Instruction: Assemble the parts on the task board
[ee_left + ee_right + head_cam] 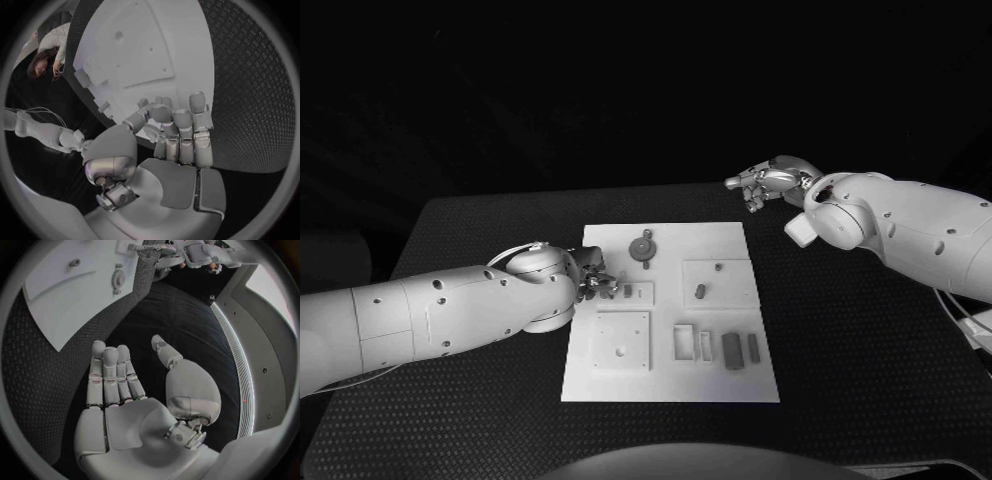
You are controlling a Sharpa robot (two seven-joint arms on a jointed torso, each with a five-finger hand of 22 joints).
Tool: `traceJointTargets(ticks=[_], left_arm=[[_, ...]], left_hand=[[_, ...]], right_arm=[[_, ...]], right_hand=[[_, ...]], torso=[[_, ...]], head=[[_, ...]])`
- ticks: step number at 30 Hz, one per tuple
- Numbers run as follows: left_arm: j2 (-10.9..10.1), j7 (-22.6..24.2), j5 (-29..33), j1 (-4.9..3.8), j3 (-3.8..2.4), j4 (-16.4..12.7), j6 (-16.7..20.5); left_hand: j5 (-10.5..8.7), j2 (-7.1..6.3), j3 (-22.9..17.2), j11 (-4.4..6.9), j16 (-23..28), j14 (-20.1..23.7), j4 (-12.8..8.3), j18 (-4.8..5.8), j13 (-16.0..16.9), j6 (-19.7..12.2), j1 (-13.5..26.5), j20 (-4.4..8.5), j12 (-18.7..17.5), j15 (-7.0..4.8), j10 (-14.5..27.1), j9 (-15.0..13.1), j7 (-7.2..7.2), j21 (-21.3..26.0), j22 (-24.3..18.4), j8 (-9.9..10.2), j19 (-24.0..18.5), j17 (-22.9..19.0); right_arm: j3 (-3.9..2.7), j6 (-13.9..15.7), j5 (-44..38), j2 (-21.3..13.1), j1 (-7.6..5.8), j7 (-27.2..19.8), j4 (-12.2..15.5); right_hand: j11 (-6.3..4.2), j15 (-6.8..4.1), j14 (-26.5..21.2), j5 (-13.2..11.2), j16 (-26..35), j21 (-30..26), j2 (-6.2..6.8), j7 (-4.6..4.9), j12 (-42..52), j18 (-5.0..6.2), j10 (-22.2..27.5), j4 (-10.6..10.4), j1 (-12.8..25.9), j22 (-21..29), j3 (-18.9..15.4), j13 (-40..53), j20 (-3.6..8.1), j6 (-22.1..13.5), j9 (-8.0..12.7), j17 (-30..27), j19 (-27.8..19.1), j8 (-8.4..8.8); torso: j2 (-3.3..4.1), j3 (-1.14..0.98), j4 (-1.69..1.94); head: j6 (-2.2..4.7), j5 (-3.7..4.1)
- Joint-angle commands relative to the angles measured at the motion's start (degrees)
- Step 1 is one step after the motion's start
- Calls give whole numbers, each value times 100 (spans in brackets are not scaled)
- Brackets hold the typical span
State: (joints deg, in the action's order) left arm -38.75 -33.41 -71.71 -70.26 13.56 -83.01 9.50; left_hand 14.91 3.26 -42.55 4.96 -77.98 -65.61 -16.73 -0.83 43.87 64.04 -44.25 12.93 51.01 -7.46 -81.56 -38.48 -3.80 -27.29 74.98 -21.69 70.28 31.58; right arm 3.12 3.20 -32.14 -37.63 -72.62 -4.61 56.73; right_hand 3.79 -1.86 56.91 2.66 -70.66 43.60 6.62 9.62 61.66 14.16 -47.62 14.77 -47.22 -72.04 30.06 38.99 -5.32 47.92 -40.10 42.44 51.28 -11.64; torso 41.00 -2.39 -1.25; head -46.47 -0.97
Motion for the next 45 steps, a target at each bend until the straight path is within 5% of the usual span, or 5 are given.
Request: traceJointTargets(ticks=[1,14,45], left_arm=[[0,-89,-28,24,21,10,-145],[-2,-110,-80,24,21,76,170],[51,-88,-209,25,21,51,71]], left_hand=[[69,117,-35,186,-29,-5,-4,-24,-7,648,12,41,45,-37,146,-23,431,-28,137,-36,-13,-7],[43,172,-77,198,-60,-17,-8,-34,-14,644,90,51,87,-49,145,-44,443,-72,136,-72,-10,-17],[-56,194,-133,194,-59,-13,-9,-36,-34,612,146,56,102,-57,165,-53,439,-101,130,-87,-26,-46]], right_arm=[[-1,-84,2,0,4,-45,8],[-1,-84,2,-5,5,-45,12],[-1,-118,2,-10,8,-35,24]], right_hand=[[-4,-33,1,20,32,-26,-31,33,26,84,-49,-20,26,3,-27,-11,-34,-8,-5,-8,-2,-19],[-5,-33,1,20,33,-28,-31,33,30,84,-48,-21,26,3,-28,-18,-34,-8,-5,-8,-2,-20],[-5,-34,2,20,35,-33,-33,32,40,84,-46,-24,28,1,-30,-35,-35,-6,-5,-7,0,-21]], torso=[[3,0,3],[2,-4,-2],[4,-6,-4]], head=[[2,0],[4,-10],[-14,8]])
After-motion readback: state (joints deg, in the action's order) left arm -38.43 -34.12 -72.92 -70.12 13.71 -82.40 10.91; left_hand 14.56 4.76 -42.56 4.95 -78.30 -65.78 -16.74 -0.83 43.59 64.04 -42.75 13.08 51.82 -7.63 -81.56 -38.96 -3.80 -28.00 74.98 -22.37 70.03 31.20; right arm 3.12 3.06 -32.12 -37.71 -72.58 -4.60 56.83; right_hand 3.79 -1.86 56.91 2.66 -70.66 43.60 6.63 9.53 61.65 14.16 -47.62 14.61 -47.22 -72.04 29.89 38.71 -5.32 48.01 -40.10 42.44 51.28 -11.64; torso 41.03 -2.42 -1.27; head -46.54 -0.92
